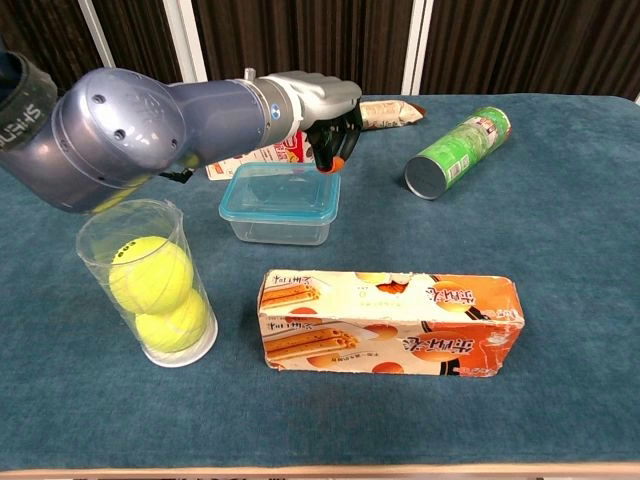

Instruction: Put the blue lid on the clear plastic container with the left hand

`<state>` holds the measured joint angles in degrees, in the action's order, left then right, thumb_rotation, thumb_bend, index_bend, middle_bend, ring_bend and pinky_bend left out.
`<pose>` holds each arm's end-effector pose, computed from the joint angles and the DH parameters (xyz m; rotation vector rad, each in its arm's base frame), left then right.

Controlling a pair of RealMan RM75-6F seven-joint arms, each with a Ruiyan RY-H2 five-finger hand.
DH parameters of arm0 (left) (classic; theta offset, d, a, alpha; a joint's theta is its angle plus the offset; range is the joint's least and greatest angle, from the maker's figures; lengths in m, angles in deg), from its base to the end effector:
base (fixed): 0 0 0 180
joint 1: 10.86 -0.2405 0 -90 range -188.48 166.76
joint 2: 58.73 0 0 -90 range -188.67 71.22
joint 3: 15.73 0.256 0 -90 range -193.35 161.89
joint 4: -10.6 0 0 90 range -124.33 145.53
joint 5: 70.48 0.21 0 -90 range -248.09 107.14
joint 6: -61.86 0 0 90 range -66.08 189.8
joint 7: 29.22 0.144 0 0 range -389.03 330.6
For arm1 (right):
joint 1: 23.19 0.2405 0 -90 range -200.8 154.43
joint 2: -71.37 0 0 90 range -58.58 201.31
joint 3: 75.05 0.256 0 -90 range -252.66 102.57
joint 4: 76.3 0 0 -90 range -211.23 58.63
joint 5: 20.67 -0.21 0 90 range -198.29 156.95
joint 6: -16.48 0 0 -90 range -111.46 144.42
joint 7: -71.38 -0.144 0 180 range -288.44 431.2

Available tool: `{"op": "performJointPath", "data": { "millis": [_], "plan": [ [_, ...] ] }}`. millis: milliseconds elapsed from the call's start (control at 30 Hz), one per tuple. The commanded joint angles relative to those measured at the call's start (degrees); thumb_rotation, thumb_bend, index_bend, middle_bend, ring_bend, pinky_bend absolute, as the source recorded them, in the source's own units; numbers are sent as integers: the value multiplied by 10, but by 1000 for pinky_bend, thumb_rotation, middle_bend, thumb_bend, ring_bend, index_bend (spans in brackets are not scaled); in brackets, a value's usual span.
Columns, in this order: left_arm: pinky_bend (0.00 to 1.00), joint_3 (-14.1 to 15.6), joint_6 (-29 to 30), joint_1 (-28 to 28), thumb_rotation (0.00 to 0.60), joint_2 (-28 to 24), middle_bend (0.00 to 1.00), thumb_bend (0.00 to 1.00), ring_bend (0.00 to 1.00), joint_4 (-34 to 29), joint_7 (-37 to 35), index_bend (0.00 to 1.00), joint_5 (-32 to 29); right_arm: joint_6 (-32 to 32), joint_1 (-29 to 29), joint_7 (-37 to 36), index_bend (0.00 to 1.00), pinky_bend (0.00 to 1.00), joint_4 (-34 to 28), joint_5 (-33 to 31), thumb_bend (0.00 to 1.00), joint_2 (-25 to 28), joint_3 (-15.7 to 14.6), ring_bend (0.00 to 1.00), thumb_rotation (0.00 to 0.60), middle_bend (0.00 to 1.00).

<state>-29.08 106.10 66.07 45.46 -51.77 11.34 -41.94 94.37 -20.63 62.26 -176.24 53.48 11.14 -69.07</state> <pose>0.0057 0.4234 -0.0894 -2.0102 -0.7539 -0.7357 -0.3247 -0.1747 0.1681 1.1304 -1.2294 0.9176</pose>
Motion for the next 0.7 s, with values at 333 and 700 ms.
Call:
{"op": "performJointPath", "data": {
  "millis": [333,700],
  "plan": [
    [96,-1,-54,4,600,-8,553,523,133,11,-9,669,-29,0,0,1,96,0,-1,-3,292,0,1,0,600,0],
    [96,2,-64,7,600,0,552,523,133,61,-25,670,-23,-1,0,1,96,0,1,-5,292,-1,2,0,600,0]
  ]
}}
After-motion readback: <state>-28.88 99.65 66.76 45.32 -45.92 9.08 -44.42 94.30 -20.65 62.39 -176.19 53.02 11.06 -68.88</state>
